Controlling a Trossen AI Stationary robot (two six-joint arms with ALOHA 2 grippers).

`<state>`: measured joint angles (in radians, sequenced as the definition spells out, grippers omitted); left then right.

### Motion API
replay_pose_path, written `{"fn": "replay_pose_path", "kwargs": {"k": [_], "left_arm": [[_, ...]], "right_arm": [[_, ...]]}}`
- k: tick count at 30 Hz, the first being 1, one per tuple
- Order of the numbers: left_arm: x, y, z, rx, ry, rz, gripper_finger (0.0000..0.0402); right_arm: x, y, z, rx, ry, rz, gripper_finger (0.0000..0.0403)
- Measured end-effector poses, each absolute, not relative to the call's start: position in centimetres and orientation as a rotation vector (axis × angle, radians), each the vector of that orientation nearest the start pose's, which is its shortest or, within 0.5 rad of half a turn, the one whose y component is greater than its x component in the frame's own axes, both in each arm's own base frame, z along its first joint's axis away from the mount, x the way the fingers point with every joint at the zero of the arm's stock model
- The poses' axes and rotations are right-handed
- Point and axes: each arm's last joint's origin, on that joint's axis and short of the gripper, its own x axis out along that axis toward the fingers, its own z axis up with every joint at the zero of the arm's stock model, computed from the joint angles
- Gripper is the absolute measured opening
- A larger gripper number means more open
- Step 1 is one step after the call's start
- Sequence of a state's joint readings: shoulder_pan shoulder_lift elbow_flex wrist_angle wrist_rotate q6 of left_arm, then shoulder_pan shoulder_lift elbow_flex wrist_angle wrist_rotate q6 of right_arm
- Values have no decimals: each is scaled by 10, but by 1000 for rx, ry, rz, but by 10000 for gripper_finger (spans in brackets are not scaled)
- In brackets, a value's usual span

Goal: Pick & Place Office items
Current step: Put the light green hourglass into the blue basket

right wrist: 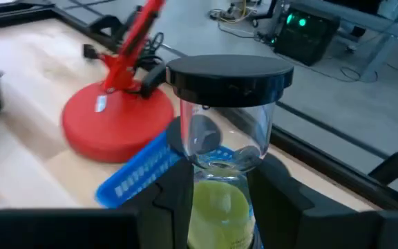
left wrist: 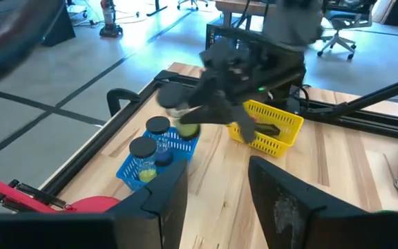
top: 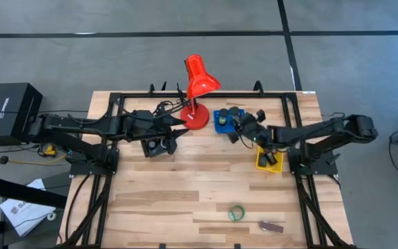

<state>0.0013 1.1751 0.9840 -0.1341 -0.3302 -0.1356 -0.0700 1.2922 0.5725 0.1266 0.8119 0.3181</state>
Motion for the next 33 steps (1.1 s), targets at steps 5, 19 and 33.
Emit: {"fn": "replay_pose_path", "kwargs": {"k": [5, 19, 33], "left_arm": [[260, 10, 329, -80, 300, 348, 143], [260, 10, 329, -79, 304, 348, 140], [260, 10, 329, -79, 305, 348, 140]], "right_arm": [[251, -57, 179, 109, 404, -860, 118], [273, -70, 128, 98, 479, -812, 118], [273, -73, 125, 102, 486, -821, 150]]}}
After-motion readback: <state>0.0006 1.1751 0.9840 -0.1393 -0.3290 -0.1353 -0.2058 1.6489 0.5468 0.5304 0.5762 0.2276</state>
